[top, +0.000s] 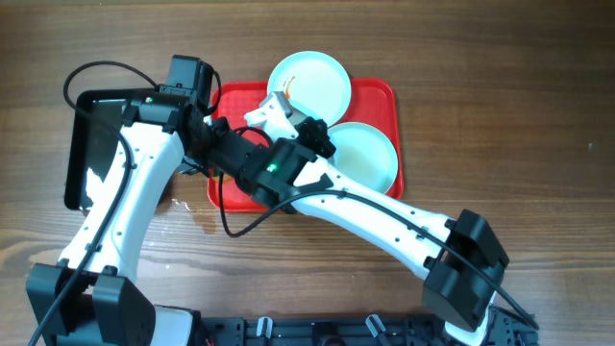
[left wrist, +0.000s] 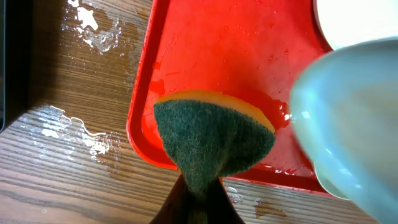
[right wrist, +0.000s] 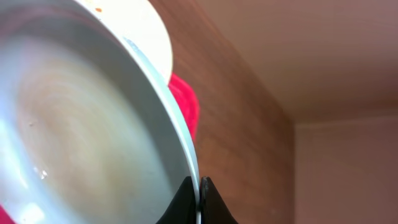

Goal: Clean dirty plates on tray and stack at the side
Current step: 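Lift the scrubbed plate by its rim with the right gripper, then carry the plate right and set it on the table beside the tray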

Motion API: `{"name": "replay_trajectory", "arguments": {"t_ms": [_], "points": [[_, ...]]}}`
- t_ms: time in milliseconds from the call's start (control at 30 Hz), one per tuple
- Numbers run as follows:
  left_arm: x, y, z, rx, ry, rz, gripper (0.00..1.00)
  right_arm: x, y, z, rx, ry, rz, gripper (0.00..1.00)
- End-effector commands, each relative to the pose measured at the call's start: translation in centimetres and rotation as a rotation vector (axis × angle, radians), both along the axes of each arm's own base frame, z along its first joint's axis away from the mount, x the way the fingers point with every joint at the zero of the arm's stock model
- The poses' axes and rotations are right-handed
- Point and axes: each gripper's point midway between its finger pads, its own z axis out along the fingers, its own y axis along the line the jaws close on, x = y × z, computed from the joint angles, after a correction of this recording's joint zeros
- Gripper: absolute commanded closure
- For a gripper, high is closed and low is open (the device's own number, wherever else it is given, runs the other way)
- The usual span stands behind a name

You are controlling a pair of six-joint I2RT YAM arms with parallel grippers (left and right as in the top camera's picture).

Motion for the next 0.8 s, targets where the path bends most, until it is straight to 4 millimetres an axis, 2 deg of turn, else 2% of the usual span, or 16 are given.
{"name": "replay_trajectory", "arguments": {"t_ms": [0, 133, 300, 367, 567, 600, 667, 767], "points": [[0.1, 0.2, 0.6, 0.002, -0.023, -0.007, 0.96, -0.5, 1.4, -0.4, 0.128, 0.082, 0.025, 0.96], [0.2, 0.3, 0.6, 0.009, -0.025, -0.006, 0.96, -0.5, -0.7, 0.9, 0.289, -0.015, -0.155, 0.96], [0.2, 0.7, 0.6, 0.031, -0.029, -0.001, 0.96, 0.5, -2.2, 0.7, 0.562, 0.171, -0.231, 0.96], [0.2, 0.8, 0.6, 0.034, -0.029, 0.000, 0.96, 1.6, -3.8, 0.8, 0.672, 0.287, -0.230, 0.96], [0.3, 0.7, 0.6, 0.033, -0.033, 0.000, 0.96, 4.6, -11.0, -0.2, 0.914, 0.468, -0.343, 0.96], [0.3, 0.7, 0.6, 0.032, -0.033, 0.000, 0.96, 5.4, -12.9, -0.5, 1.017, 0.512, -0.363, 0.96], [0.3, 0.7, 0.6, 0.032, -0.033, 0.000, 0.96, 6.1, -14.9, -0.5, 1.093, 0.524, -0.390, 0.96], [0.3, 0.7, 0.6, 0.033, -0.033, 0.000, 0.96, 7.0, -19.7, -0.9, 1.176, 0.491, -0.489, 0.96]]}}
